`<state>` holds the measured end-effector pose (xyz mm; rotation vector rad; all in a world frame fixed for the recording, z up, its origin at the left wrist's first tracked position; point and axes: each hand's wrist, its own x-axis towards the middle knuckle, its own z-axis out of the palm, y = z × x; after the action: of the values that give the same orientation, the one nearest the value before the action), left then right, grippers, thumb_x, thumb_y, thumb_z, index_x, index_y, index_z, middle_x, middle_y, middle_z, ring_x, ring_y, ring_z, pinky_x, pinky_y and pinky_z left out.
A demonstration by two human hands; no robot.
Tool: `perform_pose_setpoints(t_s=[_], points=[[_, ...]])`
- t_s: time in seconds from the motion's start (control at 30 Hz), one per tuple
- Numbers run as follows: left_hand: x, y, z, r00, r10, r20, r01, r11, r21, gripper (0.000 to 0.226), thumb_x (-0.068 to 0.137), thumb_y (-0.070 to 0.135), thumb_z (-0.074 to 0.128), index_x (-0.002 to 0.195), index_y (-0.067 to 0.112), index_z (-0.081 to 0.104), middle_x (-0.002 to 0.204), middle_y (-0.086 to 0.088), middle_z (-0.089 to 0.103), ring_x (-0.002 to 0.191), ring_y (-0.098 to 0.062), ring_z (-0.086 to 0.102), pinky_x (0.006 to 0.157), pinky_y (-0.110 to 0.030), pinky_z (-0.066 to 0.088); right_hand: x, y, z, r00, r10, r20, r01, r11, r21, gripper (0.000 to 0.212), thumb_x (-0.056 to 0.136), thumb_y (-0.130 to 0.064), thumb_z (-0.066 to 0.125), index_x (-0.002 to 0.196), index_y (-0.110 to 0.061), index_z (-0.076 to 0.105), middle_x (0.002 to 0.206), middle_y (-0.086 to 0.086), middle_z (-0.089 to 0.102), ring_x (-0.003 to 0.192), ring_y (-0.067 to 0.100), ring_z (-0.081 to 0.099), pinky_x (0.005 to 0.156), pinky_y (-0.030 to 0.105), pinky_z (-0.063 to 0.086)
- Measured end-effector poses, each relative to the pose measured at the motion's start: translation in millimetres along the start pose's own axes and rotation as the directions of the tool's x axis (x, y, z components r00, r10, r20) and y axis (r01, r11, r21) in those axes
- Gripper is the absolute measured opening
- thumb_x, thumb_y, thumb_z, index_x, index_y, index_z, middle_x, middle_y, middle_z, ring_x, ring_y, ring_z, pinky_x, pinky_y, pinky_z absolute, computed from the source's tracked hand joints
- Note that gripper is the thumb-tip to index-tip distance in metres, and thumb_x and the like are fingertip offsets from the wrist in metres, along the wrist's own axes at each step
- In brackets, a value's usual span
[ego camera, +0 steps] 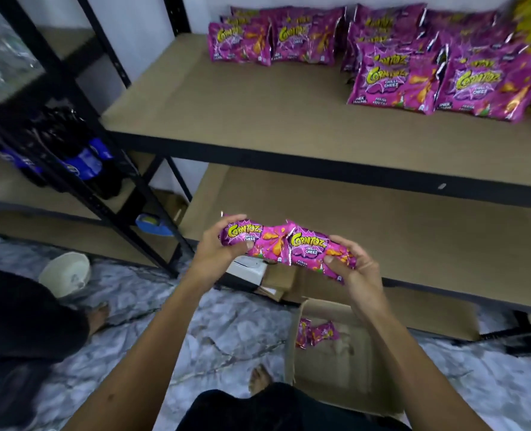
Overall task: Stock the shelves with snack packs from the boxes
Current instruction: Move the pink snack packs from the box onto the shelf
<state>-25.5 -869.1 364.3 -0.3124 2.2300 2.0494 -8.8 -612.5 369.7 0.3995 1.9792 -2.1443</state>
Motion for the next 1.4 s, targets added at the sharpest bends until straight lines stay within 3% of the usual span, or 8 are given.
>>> perform_pose_setpoints(t_s=[0.27, 0.47, 0.57, 0.67, 0.93, 1.17, 1.3, 1.4], points=[[20.0, 98.9, -80.9, 0.946, 0.312, -0.086, -0.305, 0.948, 0.093, 0.046, 0.081, 0.005, 0.075, 0.116, 0.033, 0.062, 0.107, -0.003, 0.069, 0.096, -0.014, 0.066, 0.089, -0.032, 0.053, -6.3, -92.5, 85.4, 0.931, -0.362, 0.051, 0.359, 0.932, 0.057, 0.039, 0.085, 0.004, 0.067, 0.11, -0.027, 0.066, 0.097, -0.009, 0.074, 0.086, 0.008, 0.066, 0.07, 0.028, 0.056], [70.7, 147.5, -90.4, 0.889, 0.42, -0.183, -0.369, 0.893, 0.256, 0.045, 0.084, 0.014, 0.075, 0.122, 0.03, 0.059, 0.103, 0.018, 0.063, 0.087, 0.009, 0.062, 0.077, -0.011, 0.052, 53.2, -140.4, 114.3, 0.877, -0.475, 0.077, 0.481, 0.864, -0.148, 0.043, 0.086, 0.001, 0.069, 0.117, -0.027, 0.062, 0.112, -0.006, 0.067, 0.1, 0.013, 0.067, 0.081, 0.034, 0.059], [106.4, 150.4, -94.4, 0.899, 0.386, -0.204, -0.32, 0.901, 0.294, 0.048, 0.083, 0.006, 0.073, 0.126, 0.024, 0.059, 0.113, 0.004, 0.063, 0.091, 0.0, 0.061, 0.077, -0.009, 0.05, 98.7, -148.5, 125.0, 0.883, -0.466, 0.066, 0.461, 0.829, -0.316, 0.051, 0.082, 0.001, 0.071, 0.118, -0.032, 0.056, 0.11, -0.012, 0.061, 0.101, 0.009, 0.063, 0.09, 0.042, 0.055], [137.6, 152.7, -95.4, 0.896, 0.376, -0.238, -0.291, 0.9, 0.326, 0.051, 0.081, 0.003, 0.074, 0.126, 0.024, 0.06, 0.115, 0.003, 0.061, 0.099, -0.01, 0.06, 0.092, -0.028, 0.052, 129.1, -158.5, 131.7, 0.868, -0.496, 0.035, 0.463, 0.782, -0.417, 0.047, 0.084, 0.001, 0.067, 0.122, -0.023, 0.054, 0.103, -0.007, 0.06, 0.086, 0.01, 0.06, 0.086, 0.031, 0.053], [204.6, 174.2, -93.3, 0.825, 0.457, -0.331, -0.374, 0.882, 0.285, 0.053, 0.076, 0.005, 0.079, 0.118, 0.033, 0.064, 0.117, 0.004, 0.065, 0.105, -0.015, 0.063, 0.096, -0.032, 0.051, 191.9, -196.0, 146.0, 0.821, -0.565, 0.081, 0.472, 0.593, -0.653, 0.053, 0.087, 0.007, 0.052, 0.129, -0.026, 0.056, 0.108, 0.01, 0.058, 0.065, 0.004, 0.051, 0.06, 0.015, 0.04], [274.1, 185.4, -89.8, 0.788, 0.496, -0.366, -0.373, 0.856, 0.358, 0.053, 0.073, 0.01, 0.081, 0.117, 0.033, 0.065, 0.113, -0.001, 0.067, 0.104, -0.02, 0.063, 0.096, -0.04, 0.05, 234.7, -216.3, 156.6, 0.821, -0.571, 0.027, 0.365, 0.488, -0.793, 0.066, 0.085, 0.01, 0.047, 0.136, -0.031, 0.051, 0.145, 0.013, 0.02, 0.096, 0.035, 0.061, 0.092, 0.042, 0.053], [302.0, 192.2, -93.9, 0.754, 0.526, -0.394, -0.353, 0.829, 0.433, 0.05, 0.078, 0.01, 0.077, 0.124, 0.024, 0.064, 0.116, -0.006, 0.065, 0.108, -0.023, 0.06, 0.099, -0.04, 0.048, 251.9, -225.7, 173.5, 0.846, -0.534, 0.013, 0.267, 0.402, -0.876, 0.079, 0.079, 0.022, 0.044, 0.14, -0.029, 0.043, 0.159, 0.011, -0.012, 0.131, 0.043, 0.042, 0.095, 0.046, 0.051], [317.1, 201.2, -95.1, 0.73, 0.557, -0.396, -0.35, 0.802, 0.483, 0.048, 0.079, 0.012, 0.076, 0.125, 0.022, 0.064, 0.115, -0.009, 0.064, 0.107, -0.024, 0.058, 0.099, -0.034, 0.046, 262.2, -236.9, 180.3, 0.841, -0.541, 0.005, 0.208, 0.315, -0.926, 0.087, 0.075, 0.025, 0.048, 0.141, -0.03, 0.038, 0.158, 0.015, -0.014, 0.137, 0.041, 0.027, 0.093, 0.051, 0.05]])
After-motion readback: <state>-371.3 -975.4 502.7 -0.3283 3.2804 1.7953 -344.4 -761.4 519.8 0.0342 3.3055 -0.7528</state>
